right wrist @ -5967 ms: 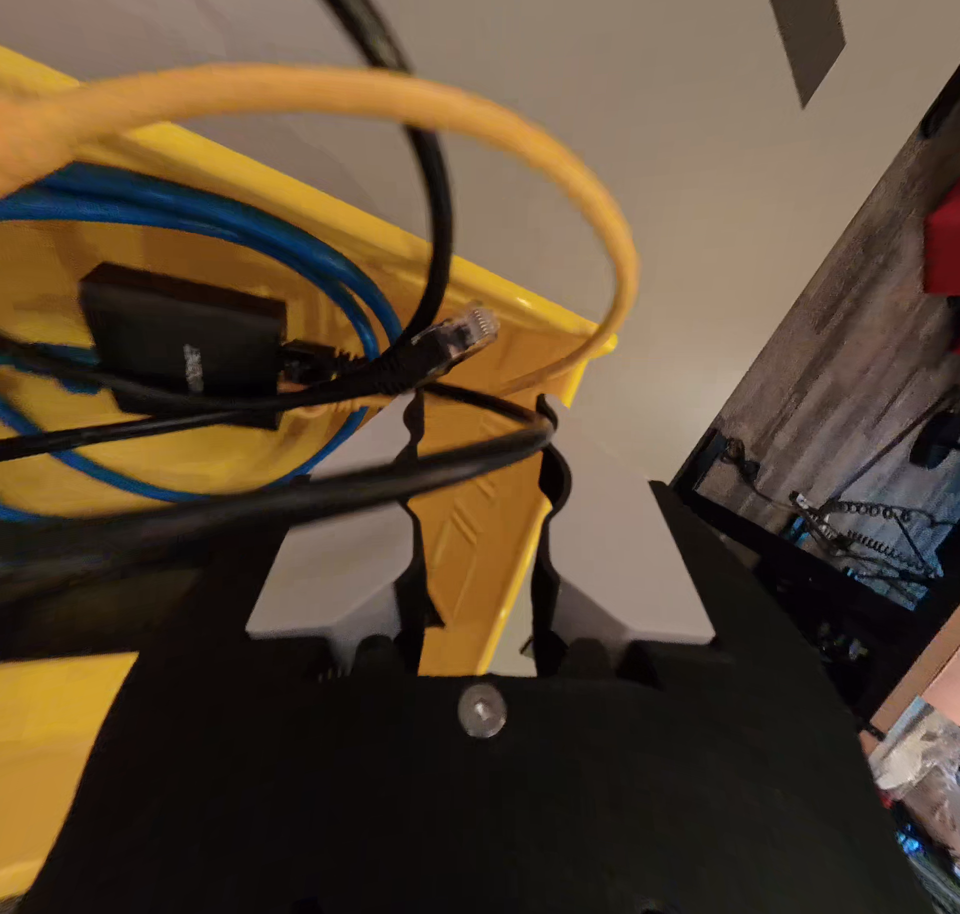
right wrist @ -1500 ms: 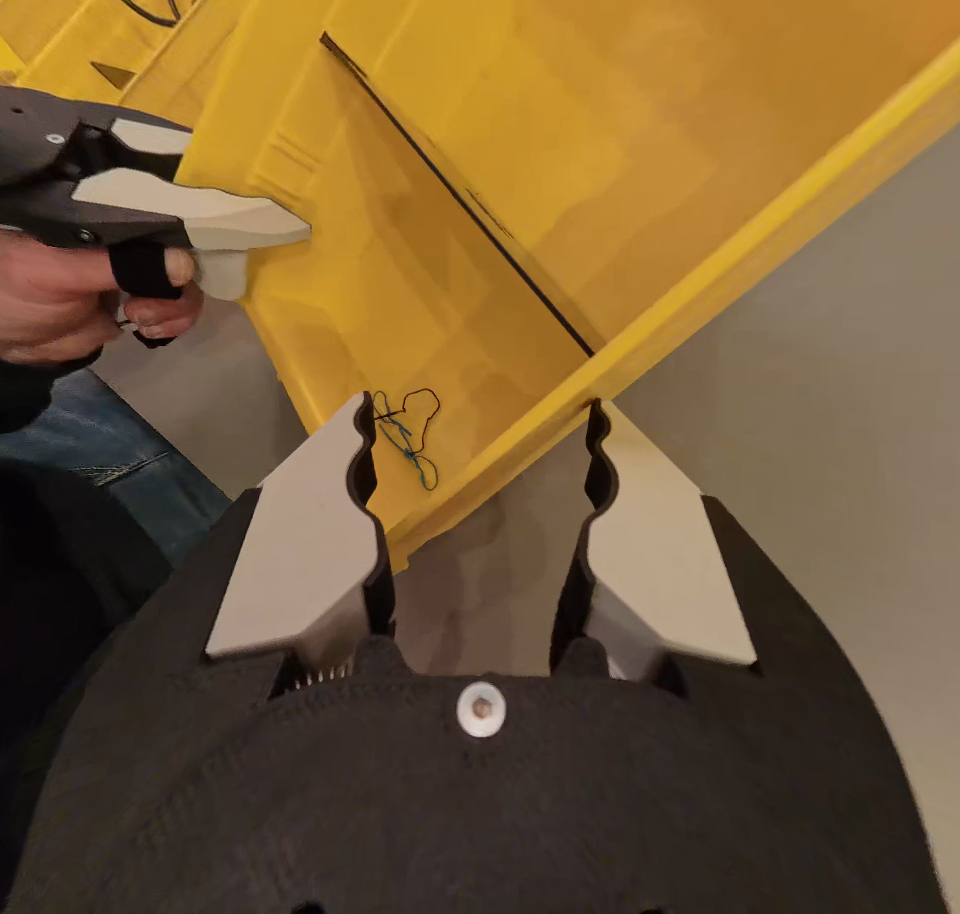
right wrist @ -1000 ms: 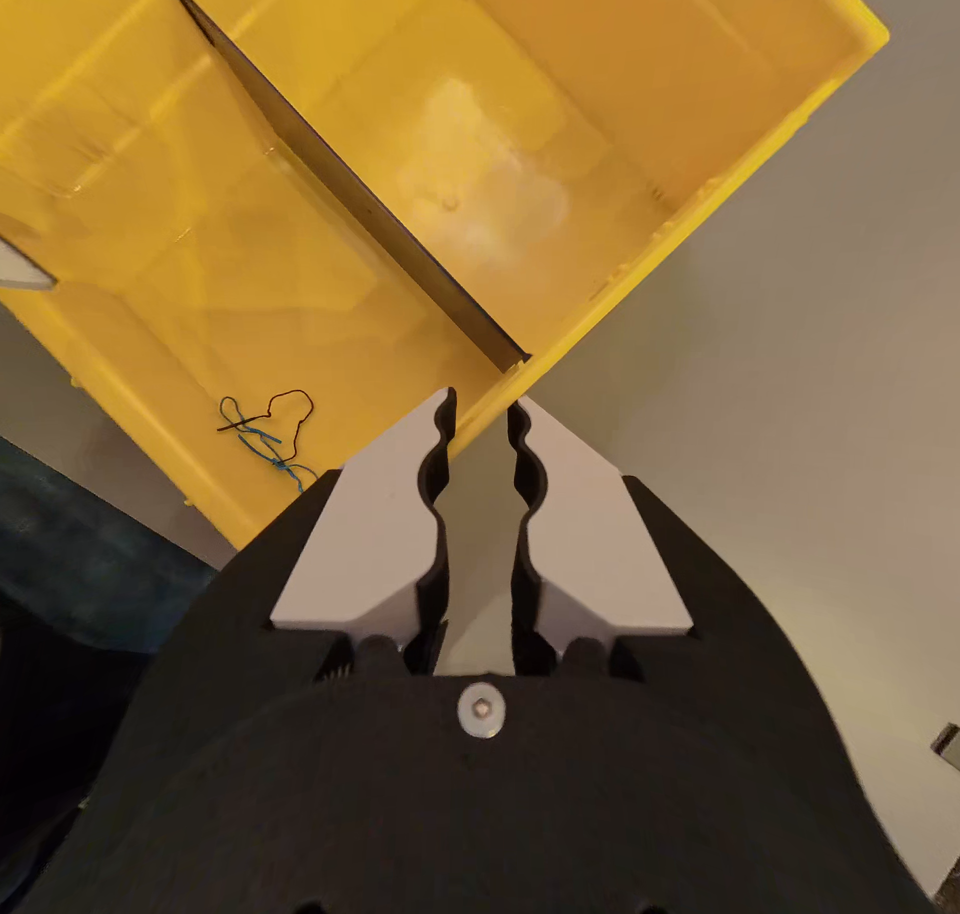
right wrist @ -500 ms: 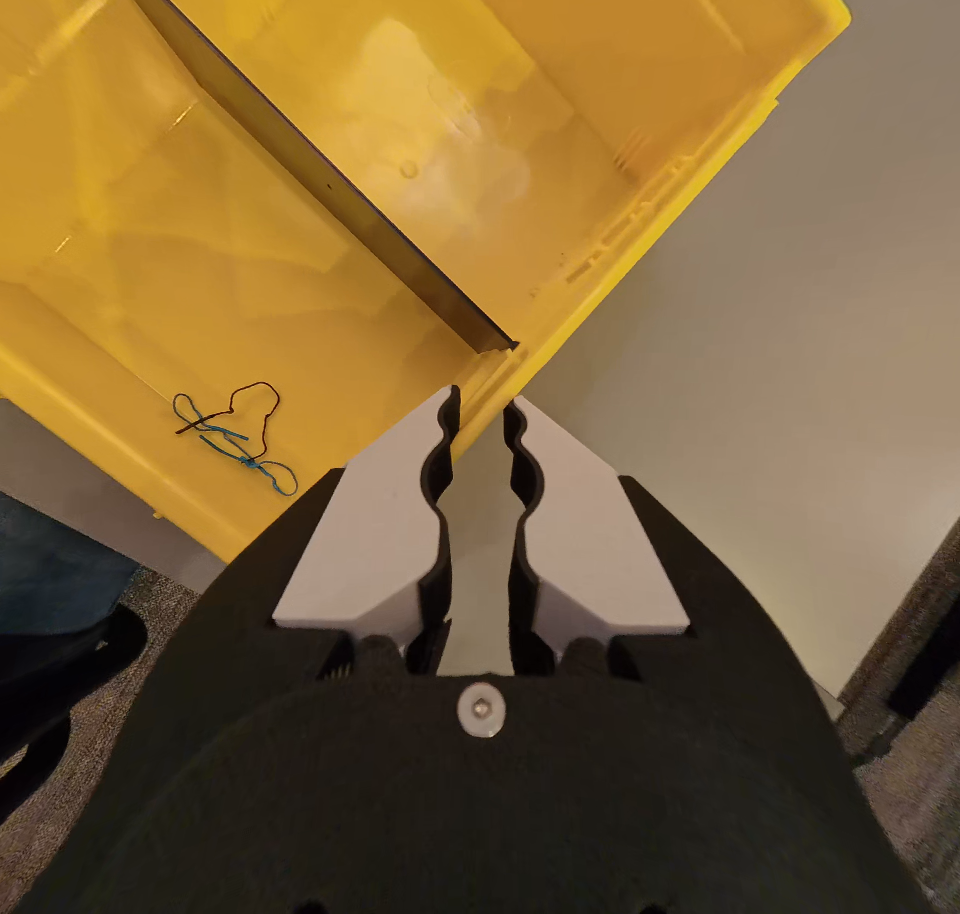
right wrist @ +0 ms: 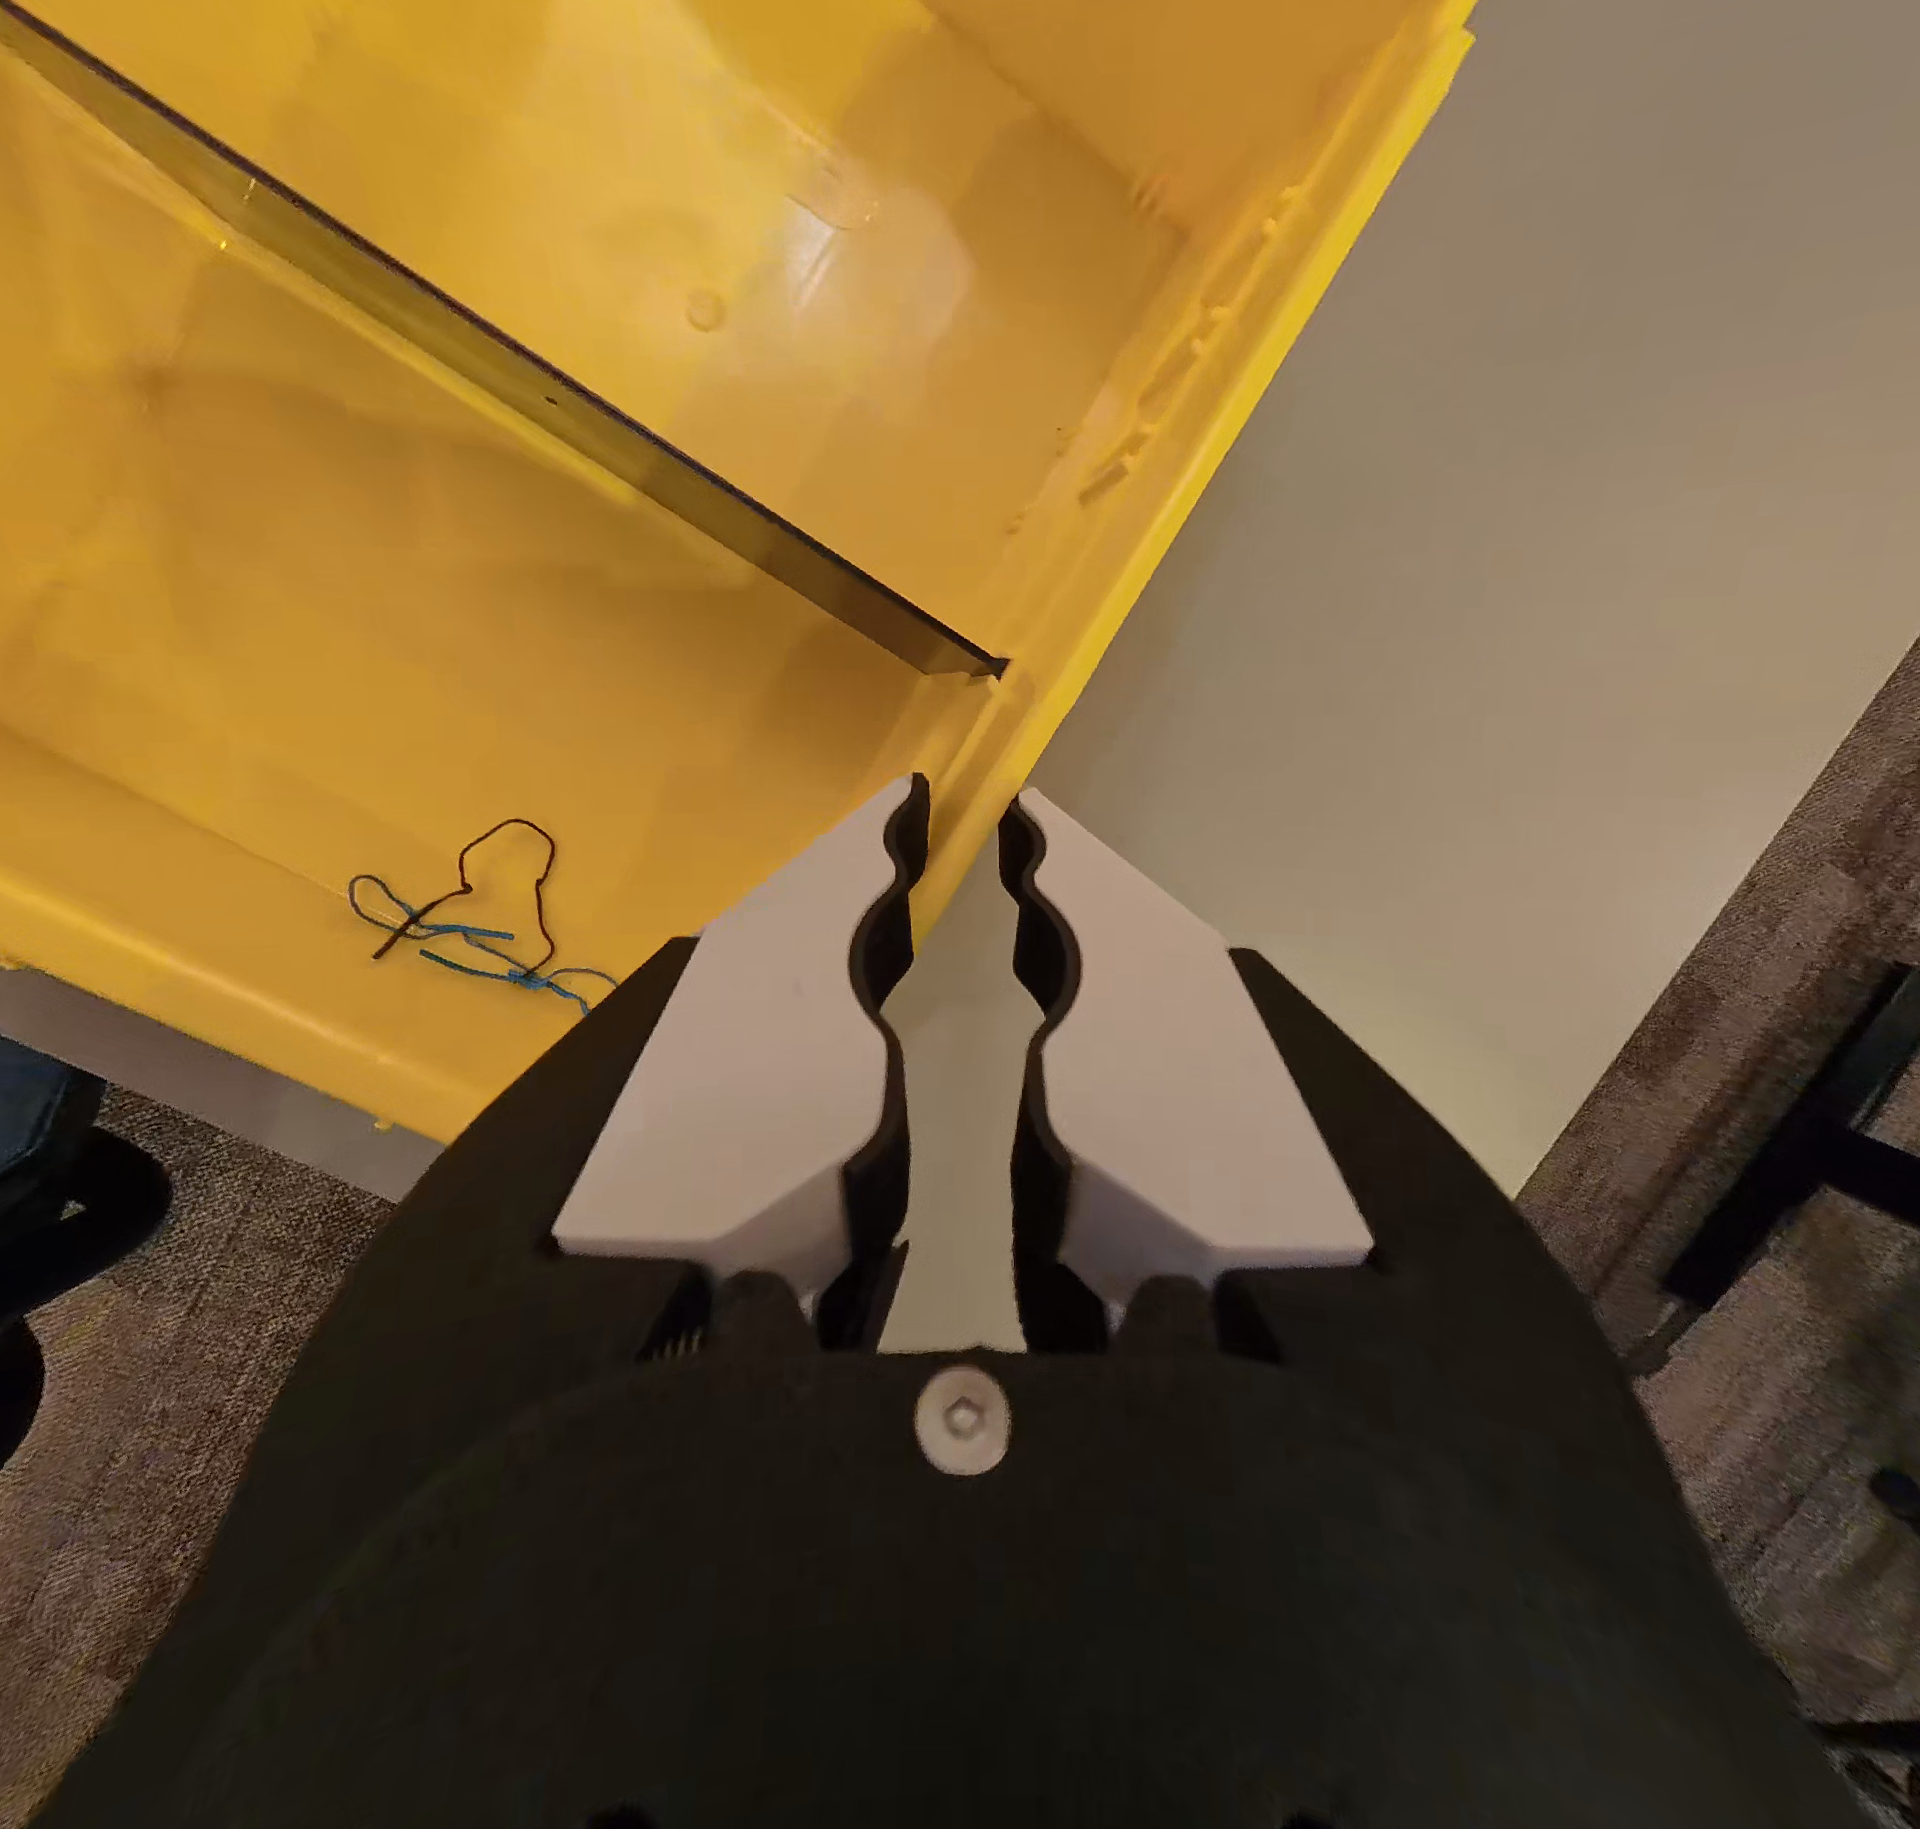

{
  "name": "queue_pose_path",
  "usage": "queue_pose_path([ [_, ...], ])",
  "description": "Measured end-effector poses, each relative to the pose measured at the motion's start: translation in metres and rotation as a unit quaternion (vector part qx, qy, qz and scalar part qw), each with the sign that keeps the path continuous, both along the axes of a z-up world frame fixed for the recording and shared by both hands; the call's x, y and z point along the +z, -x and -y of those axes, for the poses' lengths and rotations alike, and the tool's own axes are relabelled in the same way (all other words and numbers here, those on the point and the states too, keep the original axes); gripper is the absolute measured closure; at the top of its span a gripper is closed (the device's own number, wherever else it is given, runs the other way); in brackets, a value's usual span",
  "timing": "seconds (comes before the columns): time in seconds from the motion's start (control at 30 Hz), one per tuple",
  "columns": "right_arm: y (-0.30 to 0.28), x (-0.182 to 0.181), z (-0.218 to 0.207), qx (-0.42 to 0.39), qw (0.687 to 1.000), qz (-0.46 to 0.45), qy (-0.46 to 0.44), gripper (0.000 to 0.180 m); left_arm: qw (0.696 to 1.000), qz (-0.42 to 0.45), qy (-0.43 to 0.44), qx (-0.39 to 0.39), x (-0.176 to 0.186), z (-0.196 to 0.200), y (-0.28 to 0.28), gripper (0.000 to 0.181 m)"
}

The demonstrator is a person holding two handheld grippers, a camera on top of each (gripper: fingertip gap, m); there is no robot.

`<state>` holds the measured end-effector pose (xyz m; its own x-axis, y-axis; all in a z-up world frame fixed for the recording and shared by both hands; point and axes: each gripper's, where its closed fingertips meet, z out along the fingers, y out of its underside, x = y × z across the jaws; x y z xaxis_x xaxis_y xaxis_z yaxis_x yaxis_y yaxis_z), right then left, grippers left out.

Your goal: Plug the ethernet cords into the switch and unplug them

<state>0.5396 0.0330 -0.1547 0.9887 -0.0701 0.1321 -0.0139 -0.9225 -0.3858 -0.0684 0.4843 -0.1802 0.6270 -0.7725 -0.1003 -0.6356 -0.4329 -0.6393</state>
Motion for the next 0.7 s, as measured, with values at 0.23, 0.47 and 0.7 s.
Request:
queue_pose_path([
  [0.23, -0.018, -0.001, 0.010, -0.017, 1.000, -0.004, -0.009, 0.170, 0.999, 0.020, 0.027, 0.036, 0.000, 0.003, 0.038, 0.175],
  [0.47, -0.042, 0.000, 0.027, -0.011, 1.000, -0.004, 0.004, 0.170, 0.994, 0.041, 0.038, 0.093, 0.000, 0.016, 0.095, 0.176],
  [0.7, -0.066, 0.000, 0.049, -0.038, 0.999, 0.004, 0.011, 0.170, 0.989, 0.051, 0.042, 0.129, -0.001, 0.011, 0.126, 0.176],
])
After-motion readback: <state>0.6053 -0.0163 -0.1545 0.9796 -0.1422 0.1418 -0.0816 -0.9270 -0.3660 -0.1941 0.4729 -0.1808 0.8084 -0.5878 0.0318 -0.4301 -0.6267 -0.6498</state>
